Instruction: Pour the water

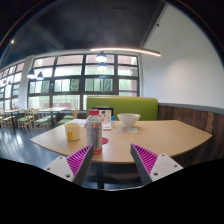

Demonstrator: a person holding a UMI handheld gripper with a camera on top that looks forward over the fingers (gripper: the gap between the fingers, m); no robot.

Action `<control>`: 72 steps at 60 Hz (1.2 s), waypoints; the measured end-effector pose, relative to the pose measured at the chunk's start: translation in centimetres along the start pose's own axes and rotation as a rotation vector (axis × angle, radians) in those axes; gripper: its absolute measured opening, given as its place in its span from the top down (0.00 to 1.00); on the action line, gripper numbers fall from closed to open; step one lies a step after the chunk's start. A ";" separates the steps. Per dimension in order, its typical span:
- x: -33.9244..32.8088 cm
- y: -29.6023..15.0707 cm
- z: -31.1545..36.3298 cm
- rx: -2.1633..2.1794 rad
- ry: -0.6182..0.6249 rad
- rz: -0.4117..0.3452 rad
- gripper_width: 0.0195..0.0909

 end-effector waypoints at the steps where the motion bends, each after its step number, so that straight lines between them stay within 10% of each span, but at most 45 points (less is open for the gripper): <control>1: 0.0 -0.1 0.0 -0.001 -0.001 -0.003 0.13; 33: 7.5 -0.1 7.0 -0.035 -0.103 -0.135 0.14; 50: 17.1 -1.0 6.2 -0.031 0.093 -0.131 0.16; 54: 18.5 -0.2 6.3 0.025 0.112 -0.103 0.60; 72: 19.5 -0.2 7.3 0.037 0.084 -0.182 0.79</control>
Point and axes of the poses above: the point between the fingertips, and its own axes, seen from behind it with the camera up: z to the left, y down, x forward, the way the camera looks, the point moved 5 cm from there along -x, backward, against the way the camera looks, and after that the axes turned 2 degrees about x, right-handed, at the moved point
